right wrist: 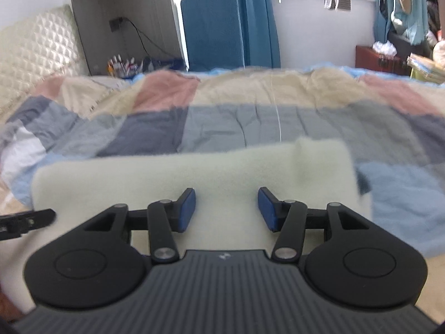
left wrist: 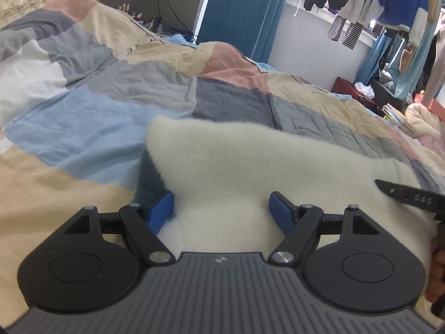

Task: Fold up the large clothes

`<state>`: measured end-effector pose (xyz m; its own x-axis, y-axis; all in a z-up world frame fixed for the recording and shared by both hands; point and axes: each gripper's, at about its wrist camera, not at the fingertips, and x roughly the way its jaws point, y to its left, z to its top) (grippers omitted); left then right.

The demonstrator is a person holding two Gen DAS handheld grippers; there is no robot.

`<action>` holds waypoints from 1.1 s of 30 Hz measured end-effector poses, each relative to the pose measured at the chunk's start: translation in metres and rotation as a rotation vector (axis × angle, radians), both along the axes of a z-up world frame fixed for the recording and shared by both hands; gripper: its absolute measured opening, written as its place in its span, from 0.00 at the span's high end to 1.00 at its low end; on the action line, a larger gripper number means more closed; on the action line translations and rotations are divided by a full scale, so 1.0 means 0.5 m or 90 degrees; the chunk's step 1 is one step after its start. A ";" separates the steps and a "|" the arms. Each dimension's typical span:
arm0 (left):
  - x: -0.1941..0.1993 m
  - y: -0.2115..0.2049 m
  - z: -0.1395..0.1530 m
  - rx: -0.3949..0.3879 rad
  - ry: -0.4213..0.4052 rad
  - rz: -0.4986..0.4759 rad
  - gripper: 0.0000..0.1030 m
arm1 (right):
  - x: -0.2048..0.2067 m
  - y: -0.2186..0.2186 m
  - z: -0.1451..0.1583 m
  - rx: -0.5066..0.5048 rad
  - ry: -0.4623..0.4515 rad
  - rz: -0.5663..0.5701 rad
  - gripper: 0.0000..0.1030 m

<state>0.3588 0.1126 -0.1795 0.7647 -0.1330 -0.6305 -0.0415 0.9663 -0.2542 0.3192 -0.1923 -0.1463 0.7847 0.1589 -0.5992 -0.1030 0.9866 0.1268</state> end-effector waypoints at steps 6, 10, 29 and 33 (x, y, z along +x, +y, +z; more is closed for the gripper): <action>-0.013 0.001 0.011 -0.012 -0.002 0.017 0.22 | -0.002 0.013 -0.009 -0.027 0.001 0.011 0.48; -0.049 0.009 0.036 -0.049 -0.014 0.027 0.22 | -0.004 0.019 -0.009 -0.034 -0.003 0.009 0.48; -0.261 -0.013 0.055 -0.256 0.021 0.019 0.12 | -0.150 0.034 0.056 -0.030 0.033 0.036 0.47; -0.255 0.018 -0.029 -0.427 0.108 0.053 0.11 | -0.180 0.037 0.063 -0.019 0.037 0.048 0.45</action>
